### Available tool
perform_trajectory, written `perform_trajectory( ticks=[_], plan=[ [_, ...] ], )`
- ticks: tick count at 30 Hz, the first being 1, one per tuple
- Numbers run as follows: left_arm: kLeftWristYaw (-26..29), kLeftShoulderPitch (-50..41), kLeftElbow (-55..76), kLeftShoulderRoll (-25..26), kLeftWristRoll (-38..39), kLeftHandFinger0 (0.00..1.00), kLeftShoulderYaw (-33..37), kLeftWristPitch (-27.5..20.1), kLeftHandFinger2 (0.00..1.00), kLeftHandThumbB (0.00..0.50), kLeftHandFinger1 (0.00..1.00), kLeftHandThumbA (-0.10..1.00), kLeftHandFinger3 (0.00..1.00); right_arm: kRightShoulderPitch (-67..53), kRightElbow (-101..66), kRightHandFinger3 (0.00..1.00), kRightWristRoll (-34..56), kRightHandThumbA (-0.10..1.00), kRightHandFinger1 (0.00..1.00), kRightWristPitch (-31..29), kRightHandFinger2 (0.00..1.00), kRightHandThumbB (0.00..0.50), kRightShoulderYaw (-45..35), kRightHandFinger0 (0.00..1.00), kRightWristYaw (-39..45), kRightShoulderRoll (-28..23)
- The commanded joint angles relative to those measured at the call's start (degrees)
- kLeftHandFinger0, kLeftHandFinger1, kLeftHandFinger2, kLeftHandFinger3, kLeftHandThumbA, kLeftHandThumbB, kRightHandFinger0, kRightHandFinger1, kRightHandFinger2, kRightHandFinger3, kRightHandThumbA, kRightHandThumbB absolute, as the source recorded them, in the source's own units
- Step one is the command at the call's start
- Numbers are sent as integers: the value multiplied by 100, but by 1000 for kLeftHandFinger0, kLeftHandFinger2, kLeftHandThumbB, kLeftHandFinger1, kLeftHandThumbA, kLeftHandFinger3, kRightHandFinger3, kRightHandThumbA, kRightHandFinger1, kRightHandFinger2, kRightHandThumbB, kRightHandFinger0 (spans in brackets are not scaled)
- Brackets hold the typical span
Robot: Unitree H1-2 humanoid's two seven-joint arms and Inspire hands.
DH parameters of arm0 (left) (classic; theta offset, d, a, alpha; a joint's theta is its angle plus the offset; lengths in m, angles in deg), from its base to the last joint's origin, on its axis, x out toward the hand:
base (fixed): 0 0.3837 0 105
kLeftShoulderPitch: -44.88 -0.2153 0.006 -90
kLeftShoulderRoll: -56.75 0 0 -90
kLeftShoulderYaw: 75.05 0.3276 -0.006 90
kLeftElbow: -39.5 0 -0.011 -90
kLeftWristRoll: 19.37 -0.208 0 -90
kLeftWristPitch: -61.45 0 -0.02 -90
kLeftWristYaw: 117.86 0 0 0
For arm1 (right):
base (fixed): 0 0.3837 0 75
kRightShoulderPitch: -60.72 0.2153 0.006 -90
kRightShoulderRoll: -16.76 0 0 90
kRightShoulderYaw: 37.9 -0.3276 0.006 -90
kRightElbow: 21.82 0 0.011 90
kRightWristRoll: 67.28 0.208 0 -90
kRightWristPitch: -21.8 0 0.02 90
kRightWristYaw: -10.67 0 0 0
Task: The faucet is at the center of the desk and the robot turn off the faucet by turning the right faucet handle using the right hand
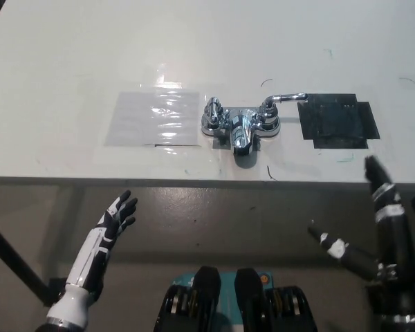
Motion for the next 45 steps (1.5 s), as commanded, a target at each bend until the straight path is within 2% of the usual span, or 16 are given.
perform_trajectory(
  ticks=[1,3,4,7,10,11,12,16,18,22,26,28,30,32,39,45],
  plan=[
    [-73,-10,276,56,-32,1000,29,-356,1000,289,1000,1000,1000,520,-709,1000,196,1000,1000,45,1000,128,-263,1000,168,-311],
    [-37,124,240,74,-60,1000,-1,-346,1000,283,1000,1000,1000,904,-789,1000,236,1000,1000,427,1000,141,-341,1000,265,-471],
    [-37,151,228,71,-34,1000,-10,-333,1000,272,1000,1000,1000,1262,-757,1000,295,1000,1000,702,1000,195,-427,1000,351,-669],
    [-39,143,191,63,-16,1000,-13,-418,1000,250,1000,999,1000,1848,-444,1000,764,1000,1000,1191,1000,260,-544,1000,570,-995],
    [-83,136,184,71,50,1000,-5,-387,1000,265,1000,997,1000,2369,-66,1000,995,1000,1000,1580,1000,234,-622,1000,763,-1270],
    [-69,131,214,68,21,1000,-2,-341,1000,282,1000,1000,1000,2839,328,1000,1078,1000,1000,1795,1000,267,-625,1000,954,-1478],
    [-66,134,210,67,11,1000,1,-339,1000,284,1000,1000,1000,3034,495,1000,1106,1000,1000,1847,1000,267,-614,1000,1028,-1552],
    [-93,88,190,65,54,1000,11,-349,1000,290,1000,1000,1000,4029,1617,1000,1226,1000,1000,2002,1000,229,-439,1000,1507,-1786],
    [-94,122,169,76,42,1000,11,-360,1000,286,1000,1000,1000,4488,2207,1000,1301,1000,1000,2173,1000,255,-338,1000,1795,-1835],
    [-63,103,184,97,-57,1000,16,-400,1000,275,1000,1000,1000,5237,3430,1000,1377,1000,1000,2349,1000,288,-120,1000,2462,-1872],
    [-73,60,186,78,-4,1000,18,-365,1000,278,1000,1000,1000,5926,4924,1000,1645,1000,1000,2280,1000,255,-166,1000,3072,-1700],
    [-83,79,170,83,25,1000,9,-388,1000,280,1000,1000,1000,6199,5516,1000,1617,1000,1000,2182,1000,264,-171,1000,3208,-1646],
    [-92,65,189,92,17,1000,18,-375,1000,284,1000,1000,1000,6447,6107,1000,1610,1000,1000,2289,1000,305,-169,1000,3412,-1572],
    [-107,84,187,115,18,1000,17,-388,1000,273,1000,1000,1000,6632,6566,1000,1533,1000,1000,2303,1000,318,-103,1000,3600,-1526],
    [-96,122,179,97,-23,1000,47,-359,1000,298,1000,1000,1000,7142,7772,1000,1385,1000,1000,2243,1000,326,-113,1000,3769,-1318],
    [-72,93,213,116,-42,1000,28,-315,1000,259,1000,980,1000,7249,8271,1000,1471,1000,1000,2191,1000,355,-294,1000,3869,-1168]
  ],
)
